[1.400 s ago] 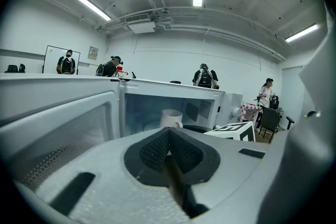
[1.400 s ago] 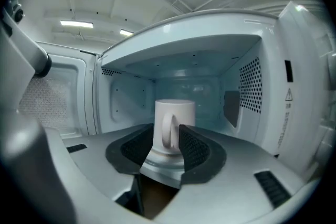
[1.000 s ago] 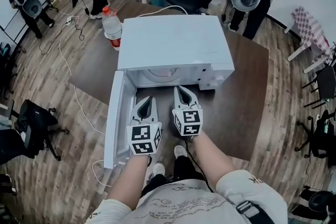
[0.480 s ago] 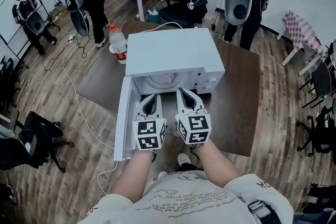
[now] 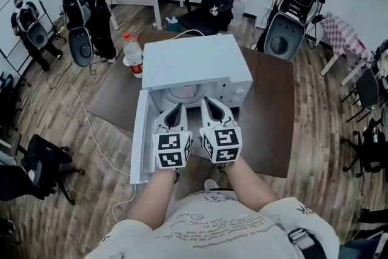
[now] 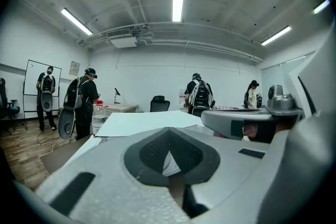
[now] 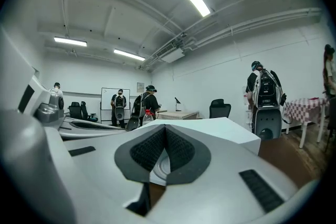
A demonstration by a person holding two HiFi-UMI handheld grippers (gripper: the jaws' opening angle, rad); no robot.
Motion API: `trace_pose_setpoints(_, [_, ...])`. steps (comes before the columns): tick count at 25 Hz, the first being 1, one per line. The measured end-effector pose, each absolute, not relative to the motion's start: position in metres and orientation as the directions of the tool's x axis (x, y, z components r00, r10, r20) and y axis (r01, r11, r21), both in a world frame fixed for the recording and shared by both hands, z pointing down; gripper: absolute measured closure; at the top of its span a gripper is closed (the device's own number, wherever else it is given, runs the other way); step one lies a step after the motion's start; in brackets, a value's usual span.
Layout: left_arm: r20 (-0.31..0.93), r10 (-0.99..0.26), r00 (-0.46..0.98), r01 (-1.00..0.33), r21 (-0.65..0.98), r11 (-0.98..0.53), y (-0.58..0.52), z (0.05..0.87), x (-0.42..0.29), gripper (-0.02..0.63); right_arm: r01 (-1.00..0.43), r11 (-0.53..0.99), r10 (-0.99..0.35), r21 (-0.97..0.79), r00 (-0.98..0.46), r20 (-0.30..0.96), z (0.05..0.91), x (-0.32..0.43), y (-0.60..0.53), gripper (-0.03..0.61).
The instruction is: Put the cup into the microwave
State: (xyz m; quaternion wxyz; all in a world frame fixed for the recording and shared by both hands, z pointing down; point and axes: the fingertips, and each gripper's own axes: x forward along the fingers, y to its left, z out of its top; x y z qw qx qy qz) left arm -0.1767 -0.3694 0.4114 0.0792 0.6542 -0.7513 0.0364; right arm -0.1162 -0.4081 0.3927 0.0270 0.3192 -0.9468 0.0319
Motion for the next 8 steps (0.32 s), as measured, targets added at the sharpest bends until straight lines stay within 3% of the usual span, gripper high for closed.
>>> trace_pose_setpoints(8, [0.158, -0.980, -0.124, -0.990, 0.045, 0.132, -0.3691, 0.4046, -0.1761, 0.600, -0.610, 0.791, -0.607, -0.034, -0.792, 0.067, 0.3868, -0.1163, -0.4067, 0.566])
